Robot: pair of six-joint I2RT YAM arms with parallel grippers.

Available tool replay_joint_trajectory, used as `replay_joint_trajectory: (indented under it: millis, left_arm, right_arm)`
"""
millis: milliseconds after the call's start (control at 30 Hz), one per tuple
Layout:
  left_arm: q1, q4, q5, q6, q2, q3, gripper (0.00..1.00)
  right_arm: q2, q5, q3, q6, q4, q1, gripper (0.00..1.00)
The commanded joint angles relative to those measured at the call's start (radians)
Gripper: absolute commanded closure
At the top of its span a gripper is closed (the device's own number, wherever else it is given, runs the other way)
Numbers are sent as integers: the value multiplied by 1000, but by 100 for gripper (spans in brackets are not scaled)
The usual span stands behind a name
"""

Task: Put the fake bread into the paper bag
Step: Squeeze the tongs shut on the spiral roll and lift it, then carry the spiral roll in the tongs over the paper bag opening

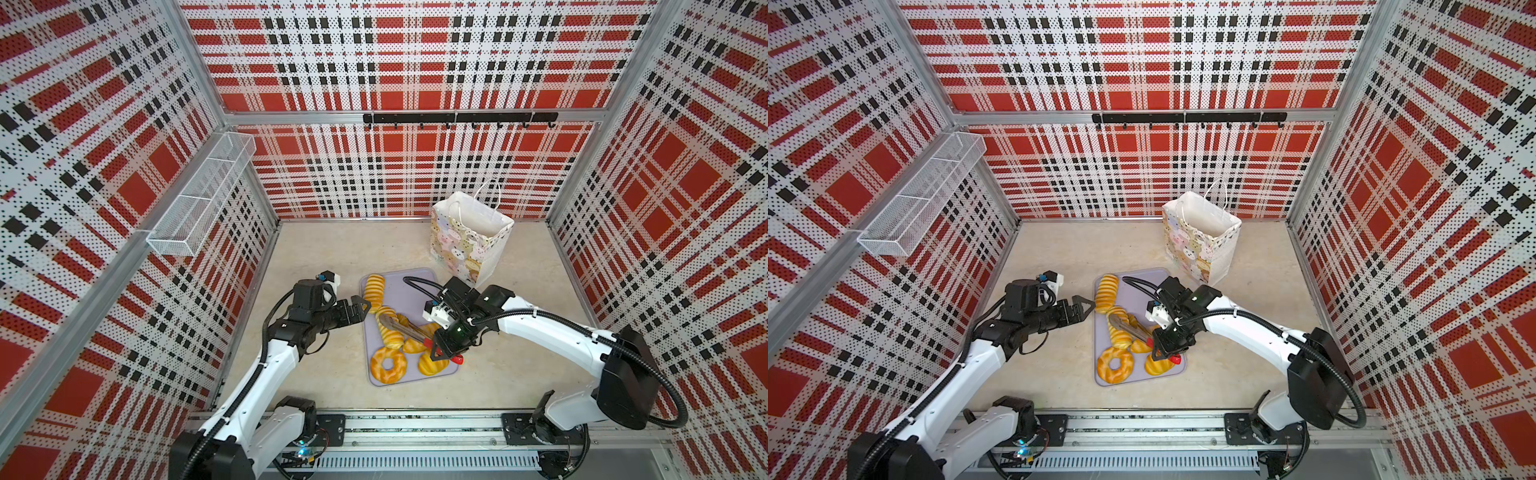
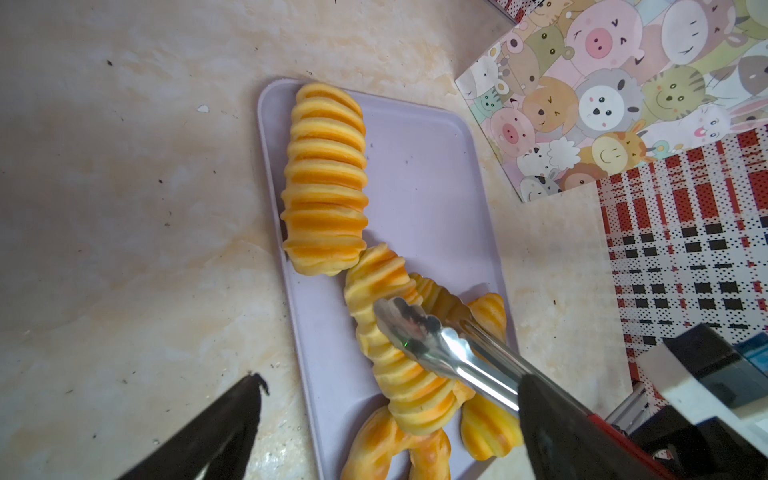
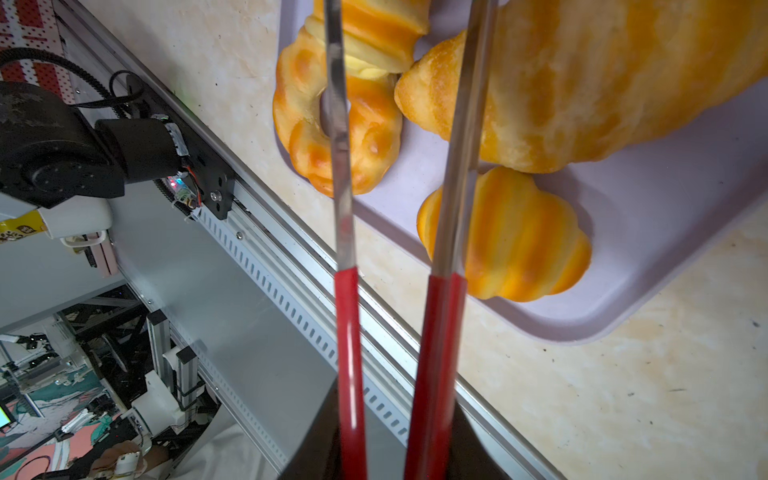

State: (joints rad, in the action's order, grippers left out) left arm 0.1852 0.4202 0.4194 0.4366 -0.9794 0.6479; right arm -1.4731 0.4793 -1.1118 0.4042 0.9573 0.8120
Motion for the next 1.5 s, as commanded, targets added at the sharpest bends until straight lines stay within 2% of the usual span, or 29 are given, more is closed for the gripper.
replay_joint_trajectory:
  millis: [0, 300, 500, 733, 867, 1233, 1467]
  left_arm:
    - [2, -6, 17, -21, 16, -1, 2]
    - [-41, -38, 18, 4, 92, 9, 2]
    - [-43, -171, 26, 97, 151, -15, 2]
    - [-43, -307, 39, 196, 207, -48, 2]
    - [-43, -346, 40, 205, 233, -56, 2]
    - [-20, -509, 45, 227, 265, -65, 2]
    - [21, -615, 21, 238, 240, -77, 2]
  right_arm:
    - [10, -16, -43, -10, 10, 10, 77]
    - [149, -150, -54, 27, -36, 0, 79]
    - [254, -257, -44, -22, -94, -21, 78]
    - [387, -325, 11, -82, -261, -34, 77]
    - [485, -368, 72, -94, -363, -34, 78]
    - [745, -581, 271, -117, -602, -34, 79]
    - [787, -664, 326, -165, -767, -34, 79]
